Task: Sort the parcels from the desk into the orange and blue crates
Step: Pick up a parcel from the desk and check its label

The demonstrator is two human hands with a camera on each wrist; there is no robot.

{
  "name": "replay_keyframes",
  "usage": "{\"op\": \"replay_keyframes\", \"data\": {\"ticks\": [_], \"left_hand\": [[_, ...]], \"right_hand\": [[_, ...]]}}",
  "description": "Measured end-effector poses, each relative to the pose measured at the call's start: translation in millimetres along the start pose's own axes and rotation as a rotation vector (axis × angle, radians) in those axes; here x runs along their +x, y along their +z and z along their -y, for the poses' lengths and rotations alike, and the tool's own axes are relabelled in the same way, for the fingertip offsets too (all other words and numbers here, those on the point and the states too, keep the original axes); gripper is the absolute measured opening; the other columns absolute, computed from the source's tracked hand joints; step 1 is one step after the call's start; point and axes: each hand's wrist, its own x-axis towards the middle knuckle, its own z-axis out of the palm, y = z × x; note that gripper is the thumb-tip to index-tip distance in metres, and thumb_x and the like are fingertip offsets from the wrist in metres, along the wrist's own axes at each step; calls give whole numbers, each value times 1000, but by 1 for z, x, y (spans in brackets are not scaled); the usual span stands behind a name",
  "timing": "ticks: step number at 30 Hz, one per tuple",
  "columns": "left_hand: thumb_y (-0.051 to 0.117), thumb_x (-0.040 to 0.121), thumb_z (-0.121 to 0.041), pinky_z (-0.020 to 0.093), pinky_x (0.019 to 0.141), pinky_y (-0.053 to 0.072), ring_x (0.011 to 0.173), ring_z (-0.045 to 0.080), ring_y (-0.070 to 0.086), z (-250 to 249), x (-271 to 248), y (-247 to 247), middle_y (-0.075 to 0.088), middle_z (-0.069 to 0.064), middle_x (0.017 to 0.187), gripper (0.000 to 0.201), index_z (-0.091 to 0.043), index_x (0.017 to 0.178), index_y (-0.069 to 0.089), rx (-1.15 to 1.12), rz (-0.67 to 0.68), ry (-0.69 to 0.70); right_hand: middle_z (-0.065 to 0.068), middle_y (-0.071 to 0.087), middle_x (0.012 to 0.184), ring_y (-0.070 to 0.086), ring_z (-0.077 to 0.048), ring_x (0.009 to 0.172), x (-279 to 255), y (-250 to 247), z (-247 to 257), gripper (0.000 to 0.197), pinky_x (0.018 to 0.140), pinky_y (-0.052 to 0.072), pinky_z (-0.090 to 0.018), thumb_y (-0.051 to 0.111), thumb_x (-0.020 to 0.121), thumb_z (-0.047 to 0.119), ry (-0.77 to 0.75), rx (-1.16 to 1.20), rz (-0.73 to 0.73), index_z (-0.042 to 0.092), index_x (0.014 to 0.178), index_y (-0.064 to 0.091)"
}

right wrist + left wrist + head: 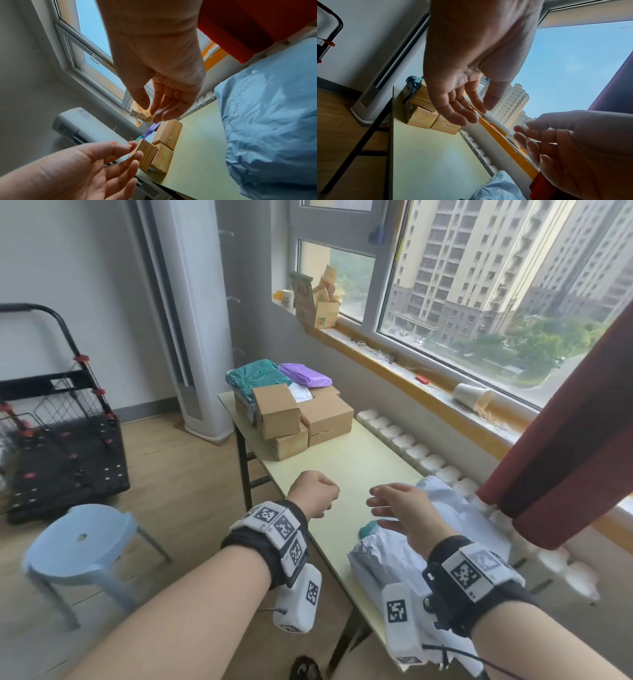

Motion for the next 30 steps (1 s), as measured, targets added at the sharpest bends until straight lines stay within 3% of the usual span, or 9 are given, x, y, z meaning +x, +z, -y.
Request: {"op": "replay_keyframes", "data": {"ticks": [5, 10, 14, 25, 28, 30], "left_hand": [[51, 90, -6, 25, 61, 47, 77, 23, 54, -2, 35, -17, 58, 8, 82, 13, -13, 87, 62, 1, -22, 5], [52, 89, -7, 30, 71, 50, 81, 22, 55, -12, 85, -29, 57, 4, 80, 17, -18, 78, 58, 23, -19, 6], [52, 90, -9, 33, 77, 53, 83, 21, 55, -31, 132, -34, 59, 6, 88, 12, -17, 85, 58, 39, 0, 9], [55, 85, -9, 31, 74, 51, 81, 22, 56, -69, 243, -33, 62, 7, 91, 18, -22, 73, 55, 101, 20, -3], [57, 85, -9, 33, 84, 52, 97, 30, 60, -81, 263, -30, 58, 1, 86, 8, -15, 86, 63, 150, 28, 7], [57, 87, -10, 31, 84, 51, 104, 32, 61, -88, 275, -27, 58, 0, 87, 16, -13, 99, 67, 192, 29, 19]], "right_hand": [[-10, 69, 91, 62, -18, 75, 34, 20, 12, 15, 62, 54, -25, 57, 97, 13, -13, -7, 1, 5, 103, 68], [-8, 69, 88, 62, -17, 73, 83, 33, 31, 15, 62, 55, -26, 57, 96, 13, -18, 22, -12, 6, 103, 68], [-7, 68, 87, 62, -17, 72, 126, 41, 45, 14, 63, 55, -27, 58, 96, 13, 10, 30, -22, 5, 103, 68], [-7, 67, 87, 62, -17, 73, 222, 41, 72, 14, 64, 55, -27, 57, 96, 12, 71, 10, -40, 6, 102, 67], [-6, 67, 87, 62, -16, 73, 237, 37, 76, 15, 61, 53, -26, 57, 96, 12, 81, 2, -49, 6, 103, 67], [-5, 67, 87, 62, -16, 72, 248, 32, 80, 15, 60, 53, -25, 56, 95, 13, 82, 3, -57, 6, 104, 67]]}}
